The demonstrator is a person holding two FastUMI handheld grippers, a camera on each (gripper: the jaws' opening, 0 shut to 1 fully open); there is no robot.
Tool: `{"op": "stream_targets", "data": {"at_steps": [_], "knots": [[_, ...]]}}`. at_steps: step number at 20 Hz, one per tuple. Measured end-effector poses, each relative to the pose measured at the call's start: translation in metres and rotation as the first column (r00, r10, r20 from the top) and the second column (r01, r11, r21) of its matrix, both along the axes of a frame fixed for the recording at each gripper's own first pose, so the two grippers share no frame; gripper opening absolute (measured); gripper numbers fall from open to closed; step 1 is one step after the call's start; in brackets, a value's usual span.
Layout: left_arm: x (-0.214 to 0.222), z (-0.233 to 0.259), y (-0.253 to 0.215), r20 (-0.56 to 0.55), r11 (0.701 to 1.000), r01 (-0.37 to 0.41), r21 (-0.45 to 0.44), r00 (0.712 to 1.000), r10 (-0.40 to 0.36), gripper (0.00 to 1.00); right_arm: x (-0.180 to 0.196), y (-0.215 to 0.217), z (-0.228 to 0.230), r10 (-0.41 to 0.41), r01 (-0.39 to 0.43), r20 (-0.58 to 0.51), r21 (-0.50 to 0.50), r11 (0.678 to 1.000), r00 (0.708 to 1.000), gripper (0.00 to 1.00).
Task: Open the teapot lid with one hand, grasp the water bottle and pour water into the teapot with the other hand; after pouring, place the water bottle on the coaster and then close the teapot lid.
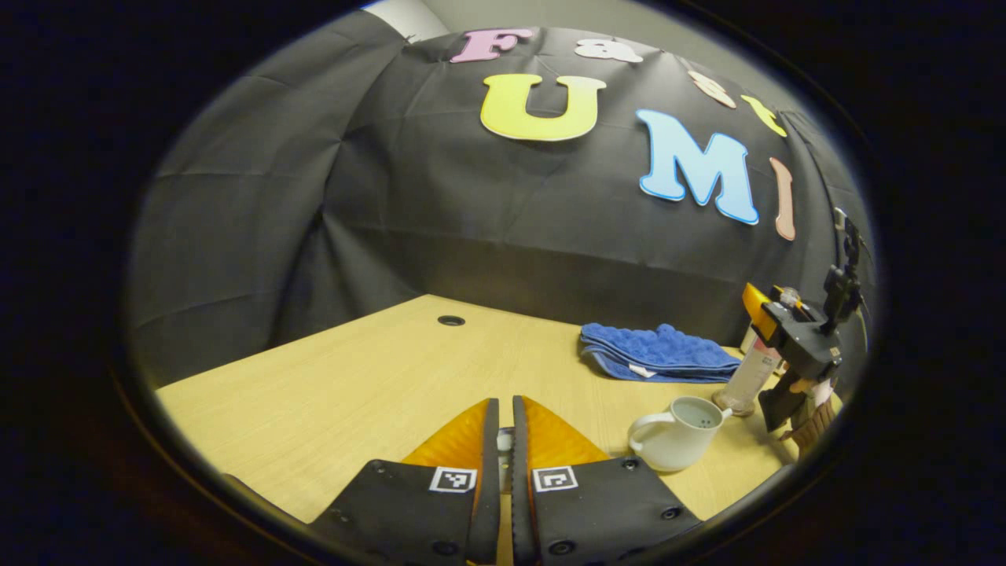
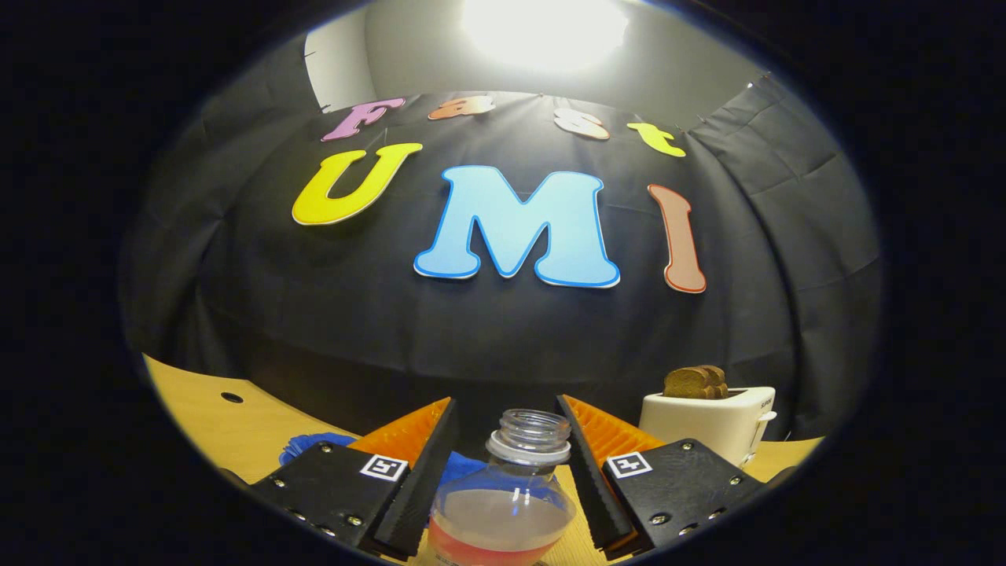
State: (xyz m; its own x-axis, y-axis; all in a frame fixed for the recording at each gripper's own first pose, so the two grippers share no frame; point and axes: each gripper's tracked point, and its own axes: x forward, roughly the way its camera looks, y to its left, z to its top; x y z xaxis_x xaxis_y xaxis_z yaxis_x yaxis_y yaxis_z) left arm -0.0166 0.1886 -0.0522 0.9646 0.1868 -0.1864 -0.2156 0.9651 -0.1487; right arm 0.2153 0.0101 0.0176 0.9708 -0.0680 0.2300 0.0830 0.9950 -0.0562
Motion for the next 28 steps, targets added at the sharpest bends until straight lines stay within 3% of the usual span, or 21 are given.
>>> {"op": "stream_targets", "data": {"at_steps": [20,28], "knots": [[0.000,-0.001,-0.002,-0.002,1.000,0.006,-0.003,1.000,-0.006,0.13,-0.019,0.020,0.049,0.060,-0.062,0.093,0.017,0.998,0.994,0.77],[0.007,0.009,-0.020,0.019,0.998,0.062,-0.008,0.998,-0.061,0.13,-0.056,0.012,0.081,0.088,-0.091,0.105,0.023,0.996,0.991,0.77]]}}
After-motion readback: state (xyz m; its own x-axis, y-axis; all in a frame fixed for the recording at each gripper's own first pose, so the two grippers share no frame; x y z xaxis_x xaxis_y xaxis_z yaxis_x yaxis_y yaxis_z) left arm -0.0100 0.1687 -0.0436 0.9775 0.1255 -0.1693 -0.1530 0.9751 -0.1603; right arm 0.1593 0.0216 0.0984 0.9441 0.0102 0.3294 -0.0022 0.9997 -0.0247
